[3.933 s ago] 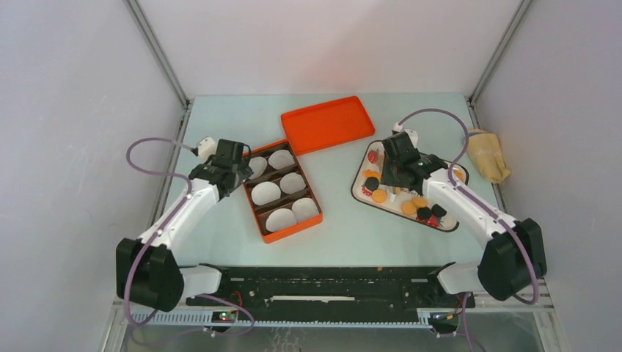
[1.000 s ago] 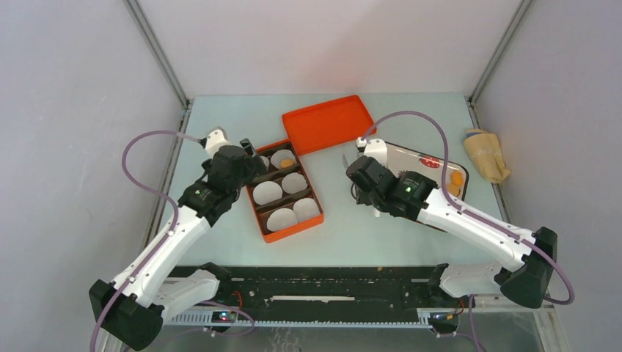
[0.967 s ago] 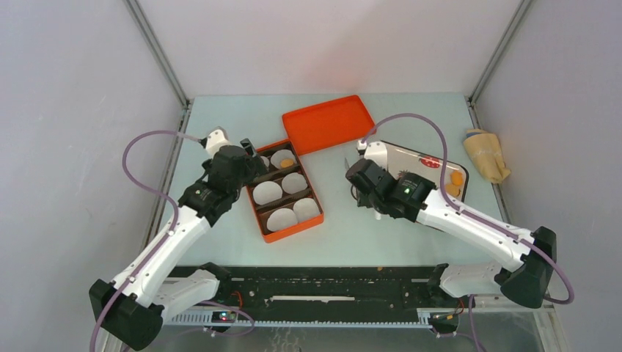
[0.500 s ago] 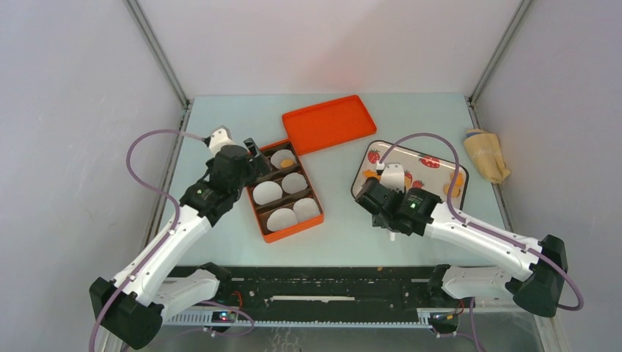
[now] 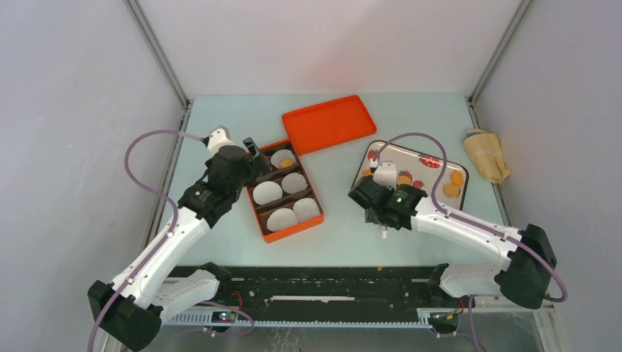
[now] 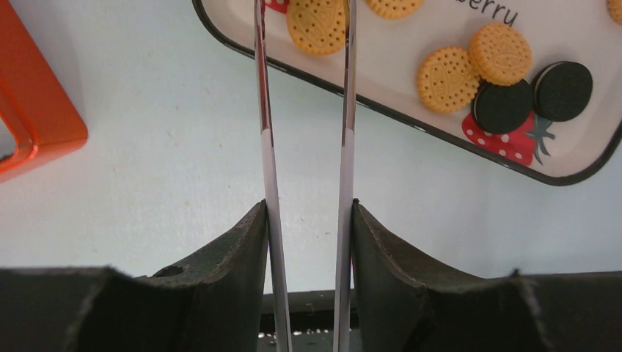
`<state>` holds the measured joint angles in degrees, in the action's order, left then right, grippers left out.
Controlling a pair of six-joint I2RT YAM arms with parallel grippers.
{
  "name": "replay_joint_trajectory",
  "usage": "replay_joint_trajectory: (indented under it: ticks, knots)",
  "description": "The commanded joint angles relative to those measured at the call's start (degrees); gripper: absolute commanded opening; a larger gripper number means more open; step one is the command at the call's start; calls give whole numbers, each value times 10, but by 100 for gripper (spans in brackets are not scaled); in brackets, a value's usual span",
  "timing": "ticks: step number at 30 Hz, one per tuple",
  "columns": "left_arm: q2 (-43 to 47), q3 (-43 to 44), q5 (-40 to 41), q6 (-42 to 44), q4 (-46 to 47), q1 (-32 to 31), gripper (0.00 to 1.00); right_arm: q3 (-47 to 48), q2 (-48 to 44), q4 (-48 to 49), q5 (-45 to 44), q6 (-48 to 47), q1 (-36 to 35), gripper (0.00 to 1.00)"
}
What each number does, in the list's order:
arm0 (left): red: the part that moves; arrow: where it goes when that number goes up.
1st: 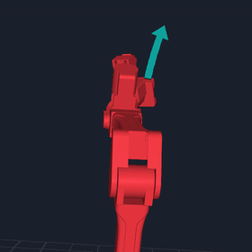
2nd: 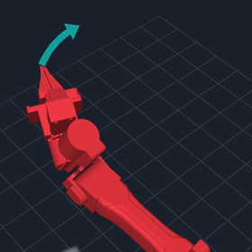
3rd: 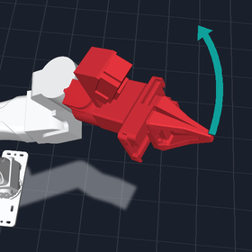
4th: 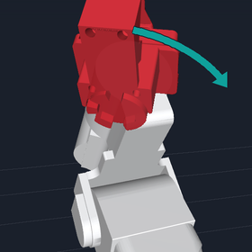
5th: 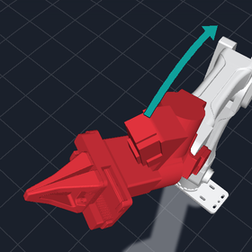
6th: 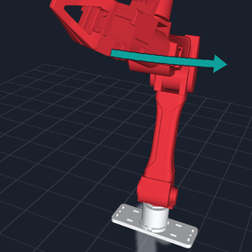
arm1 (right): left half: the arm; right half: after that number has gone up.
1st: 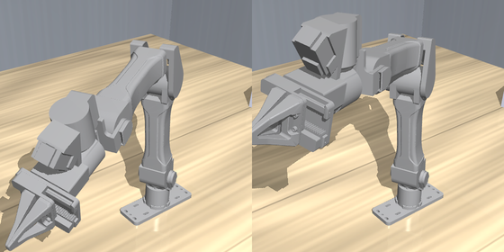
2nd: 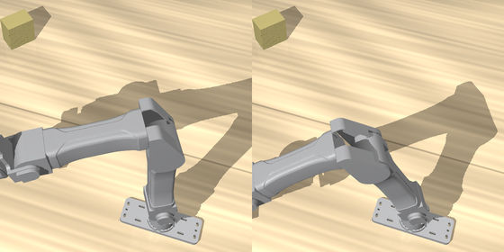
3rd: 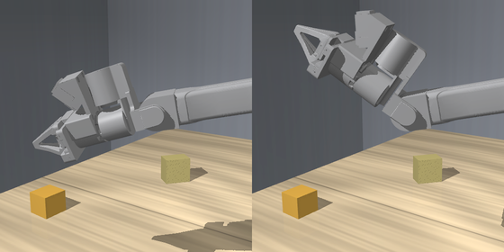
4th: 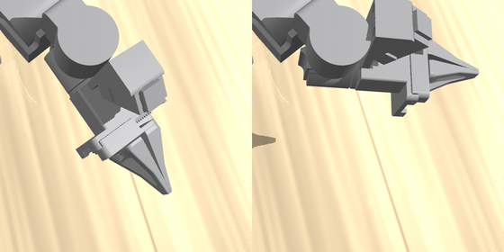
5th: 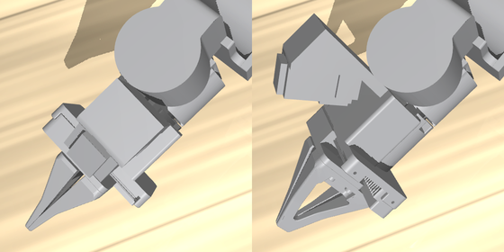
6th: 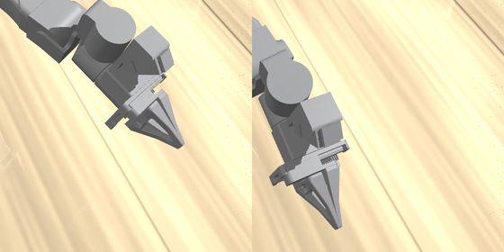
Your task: Pack the cookies
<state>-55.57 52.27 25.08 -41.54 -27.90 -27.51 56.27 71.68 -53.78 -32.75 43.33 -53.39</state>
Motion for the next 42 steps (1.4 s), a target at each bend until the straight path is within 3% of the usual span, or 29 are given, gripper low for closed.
replay_joint_trajectory:
  ticks: [1, 8, 15, 21, 28, 32, 34, 42]
  knots:
    - [10, -12, 3, 5, 20, -4, 95, 4, 7, 62, 4, -16, 28, 49]
    - [-4, -14, 0, 5, 26, -4, 95, 4, 27, 90, 23, -42, 47, 48]
    - [-15, -14, -4, 7, 27, -4, 95, 4, 26, 111, 57, -52, 57, 32]
    - [-13, -11, -12, 7, 27, -4, 95, 6, 2, 110, 64, -53, 56, 25]
    - [2, -1, 9, 3, 12, -3, 95, 92, -22, 66, 32, -65, 17, 22]
    - [-3, 3, 24, 0, 5, 5, 95, 139, -7, 90, 59, -90, 9, 22]
    - [-4, 11, 29, -9, -11, 19, 95, 170, 19, 107, 72, -108, 7, 22]
    - [42, 1, -78, -58, 6, 171, 95, 333, 191, 151, 145, -179, -8, 21]
